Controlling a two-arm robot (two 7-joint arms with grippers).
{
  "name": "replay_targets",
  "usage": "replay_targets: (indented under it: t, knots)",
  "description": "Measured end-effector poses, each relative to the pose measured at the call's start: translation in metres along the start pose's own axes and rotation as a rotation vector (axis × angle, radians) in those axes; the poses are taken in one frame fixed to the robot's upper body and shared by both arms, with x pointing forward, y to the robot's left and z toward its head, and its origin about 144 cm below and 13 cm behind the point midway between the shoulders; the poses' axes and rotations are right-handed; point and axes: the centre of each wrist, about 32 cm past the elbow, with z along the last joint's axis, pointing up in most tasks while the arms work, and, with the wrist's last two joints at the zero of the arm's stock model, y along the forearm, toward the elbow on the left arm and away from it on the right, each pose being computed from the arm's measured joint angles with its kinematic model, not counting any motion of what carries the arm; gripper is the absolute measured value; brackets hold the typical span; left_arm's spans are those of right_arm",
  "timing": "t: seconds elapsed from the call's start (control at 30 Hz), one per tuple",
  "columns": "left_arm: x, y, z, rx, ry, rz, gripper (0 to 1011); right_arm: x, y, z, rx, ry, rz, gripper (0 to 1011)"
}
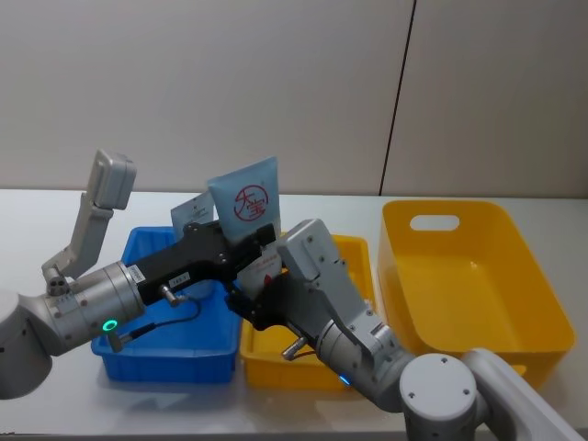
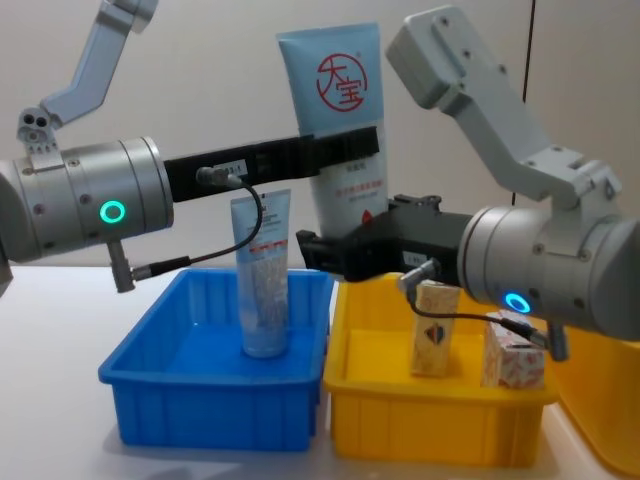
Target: Bimanual collaborative sorting of washing and personal care products
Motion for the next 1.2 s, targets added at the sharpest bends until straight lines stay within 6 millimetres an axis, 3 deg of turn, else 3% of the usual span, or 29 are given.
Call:
replay_targets:
  t: [0.17, 0.43, 0.97, 1.2]
  knots:
    - [-0.0001, -0.0001, 0.0000, 0.000, 0.000, 0.000, 294, -0.0021, 0.0032, 0.0001, 0.002, -0.004, 0.000, 642]
    - [-0.0002, -0.0004, -0.0001, 0.000, 0.000, 0.000, 331, -0.0036, 0.0056, 0.0003, 0.004, -0.008, 0.000, 593]
    - [-0.0004, -0.0008, -0.0002, -0.001, 0.001, -0.002, 849, -0.0017, 0.0047, -0.0015, 0.002, -0.014, -0.018, 572]
    - [-0.0003, -0.0006, -0.0001, -0.001, 0.001, -0.001, 994, 0.0040, -0.0001, -0.0043, -0.005, -0.018, -0.065, 564]
